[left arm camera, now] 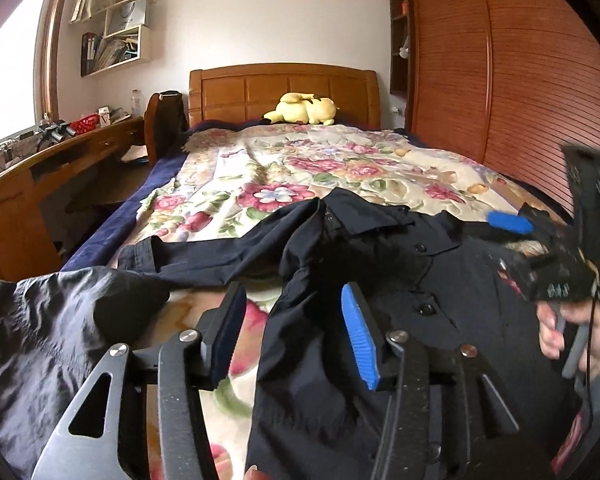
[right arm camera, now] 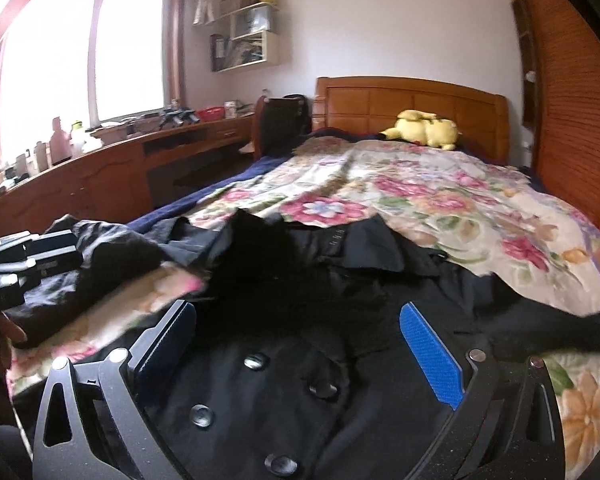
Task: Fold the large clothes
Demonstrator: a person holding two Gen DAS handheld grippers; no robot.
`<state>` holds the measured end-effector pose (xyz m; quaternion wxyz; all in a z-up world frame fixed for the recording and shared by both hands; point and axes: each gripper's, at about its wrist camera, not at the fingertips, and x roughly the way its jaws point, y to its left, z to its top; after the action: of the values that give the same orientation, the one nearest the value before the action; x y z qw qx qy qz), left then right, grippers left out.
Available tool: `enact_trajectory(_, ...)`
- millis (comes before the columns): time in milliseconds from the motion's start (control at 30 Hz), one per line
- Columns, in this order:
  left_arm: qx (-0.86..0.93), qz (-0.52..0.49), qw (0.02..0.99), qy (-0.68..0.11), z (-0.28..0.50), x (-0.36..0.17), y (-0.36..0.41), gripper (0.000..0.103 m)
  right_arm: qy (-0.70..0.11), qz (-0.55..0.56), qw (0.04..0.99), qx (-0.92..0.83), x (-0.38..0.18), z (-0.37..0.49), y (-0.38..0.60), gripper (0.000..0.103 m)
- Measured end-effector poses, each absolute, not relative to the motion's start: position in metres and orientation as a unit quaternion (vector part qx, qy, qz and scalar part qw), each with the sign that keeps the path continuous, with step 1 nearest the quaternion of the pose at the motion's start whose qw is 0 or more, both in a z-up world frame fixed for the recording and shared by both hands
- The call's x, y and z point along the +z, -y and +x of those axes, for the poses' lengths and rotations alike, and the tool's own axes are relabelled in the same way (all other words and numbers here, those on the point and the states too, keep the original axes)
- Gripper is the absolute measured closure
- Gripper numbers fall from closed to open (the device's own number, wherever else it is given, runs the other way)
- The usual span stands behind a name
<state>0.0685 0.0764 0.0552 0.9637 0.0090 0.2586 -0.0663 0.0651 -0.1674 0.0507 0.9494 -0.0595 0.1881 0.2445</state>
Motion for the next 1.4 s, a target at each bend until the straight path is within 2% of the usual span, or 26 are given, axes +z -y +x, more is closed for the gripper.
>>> enact_trajectory(500, -0.021, -0.01, 0.963, -0.269, 0.074, 0.029, -0.147, 0.045, -0.228, -0.142, 0.908, 0.323, 0.065, 0.184, 0.052, 0.015)
enact_trajectory(800, -0.009, 0.009, 0.963, -0.268, 0.069, 0.028, -0.152, 0.043, -0.308, -0.196, 0.869, 0.335, 0.023, 0.234, 0.002, 0.017)
enact_trajectory(967, -0.011, 0.001, 0.964, -0.267, 0.069, 0.029, -0.157, 0.037, -0.354, -0.233, 0.849, 0.317, -0.012, 0.256, -0.01, 0.017)
enact_trajectory(1167, -0.013, -0.002, 0.965, -0.263, 0.068, 0.031, -0.158, 0.034, -0.362, -0.278, 0.842, 0.289, -0.035, 0.27, -0.024, 0.02)
enact_trajectory(1233, -0.012, -0.002, 0.965, -0.262, 0.066, 0.032, -0.158, 0.033, -0.357, -0.296, 0.843, 0.274, -0.038, 0.27, -0.036, 0.041)
enact_trajectory(1300, -0.012, -0.003, 0.965, -0.262, 0.067, 0.032, -0.158, 0.033, -0.351, -0.298, 0.849, 0.261, -0.035, 0.271, -0.036, 0.076)
enact_trajectory(1367, -0.011, -0.006, 0.965, -0.263, 0.068, 0.03, -0.159, 0.033, -0.337, -0.286, 0.857, 0.265, -0.025, 0.264, -0.035, 0.093)
enact_trajectory(1400, -0.011, -0.008, 0.964, -0.264, 0.069, 0.03, -0.159, 0.032, -0.323, -0.28, 0.865, 0.263, -0.019, 0.261, -0.032, 0.097)
